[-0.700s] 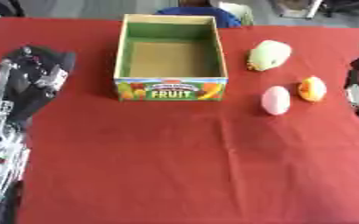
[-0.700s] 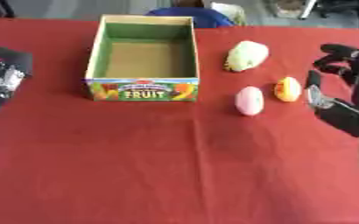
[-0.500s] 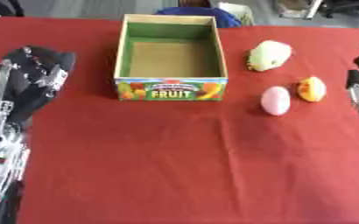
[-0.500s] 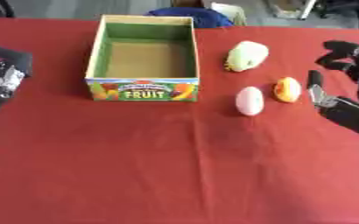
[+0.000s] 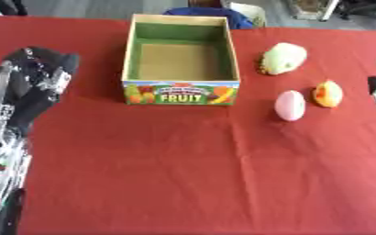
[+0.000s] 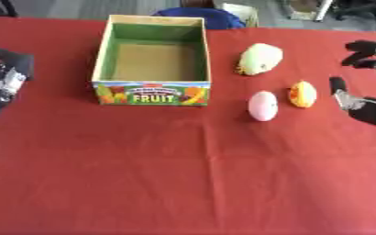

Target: Pick up objects on the table and place them in the box.

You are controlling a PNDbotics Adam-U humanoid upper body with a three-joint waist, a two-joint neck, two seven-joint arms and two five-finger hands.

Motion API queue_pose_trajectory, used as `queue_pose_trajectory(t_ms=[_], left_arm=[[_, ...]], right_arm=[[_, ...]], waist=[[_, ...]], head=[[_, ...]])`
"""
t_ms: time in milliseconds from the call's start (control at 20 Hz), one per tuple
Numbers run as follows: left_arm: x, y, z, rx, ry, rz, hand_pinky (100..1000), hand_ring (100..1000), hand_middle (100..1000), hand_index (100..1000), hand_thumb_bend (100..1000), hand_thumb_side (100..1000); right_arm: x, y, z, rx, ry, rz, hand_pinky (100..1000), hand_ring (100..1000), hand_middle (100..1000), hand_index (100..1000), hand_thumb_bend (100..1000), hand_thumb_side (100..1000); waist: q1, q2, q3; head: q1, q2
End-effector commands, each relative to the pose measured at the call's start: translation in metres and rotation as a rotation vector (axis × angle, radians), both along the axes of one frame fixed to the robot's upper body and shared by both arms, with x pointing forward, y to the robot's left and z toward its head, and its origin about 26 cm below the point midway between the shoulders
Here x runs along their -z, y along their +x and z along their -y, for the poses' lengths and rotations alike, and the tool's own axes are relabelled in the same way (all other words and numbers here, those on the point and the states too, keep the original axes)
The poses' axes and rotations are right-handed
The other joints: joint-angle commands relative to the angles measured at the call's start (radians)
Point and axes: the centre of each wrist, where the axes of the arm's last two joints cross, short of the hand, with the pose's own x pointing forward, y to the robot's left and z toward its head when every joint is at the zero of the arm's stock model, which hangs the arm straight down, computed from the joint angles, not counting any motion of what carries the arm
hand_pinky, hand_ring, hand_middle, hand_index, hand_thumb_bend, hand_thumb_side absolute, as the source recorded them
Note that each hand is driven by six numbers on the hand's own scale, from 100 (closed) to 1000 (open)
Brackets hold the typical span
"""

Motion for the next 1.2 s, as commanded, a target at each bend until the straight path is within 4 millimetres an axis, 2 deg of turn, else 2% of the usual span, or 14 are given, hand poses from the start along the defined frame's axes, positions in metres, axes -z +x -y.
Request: queue_pose_trajectory(t_ms=[50,400,750,1200], left_arm=[[-0.006,-0.002,-0.002,0.006,0.016,0.022,593,518,514,559,509,358],[-0.006,-0.001,-0.001,0.011,0.016,0.019,593,518,514,559,508,358],[-0.005,-0.002,-0.001,0.014,0.015,0.018,593,518,514,559,508,357],[-0.005,-0.001,0.0,0.019,0.014,0.015,593,518,514,559,506,357]], right_arm=[[-0.015,0.006,0.015,0.016,-0.094,0.006,767,940,605,831,250,100],[-0.021,0.03,0.025,0.016,-0.189,-0.027,766,936,608,837,275,100],[-0.008,0.051,0.027,0.03,-0.241,-0.102,764,937,608,838,278,100],[0.008,0.074,0.021,0.03,-0.283,-0.176,762,936,610,841,282,100]], waist=[[0.001,-0.018,0.001],[0.005,-0.021,0.004],[0.011,-0.023,0.008],[0.017,-0.026,0.008]], head=[[-0.002,0.003],[-0.006,0.006],[-0.009,0.008],[-0.01,0.009]])
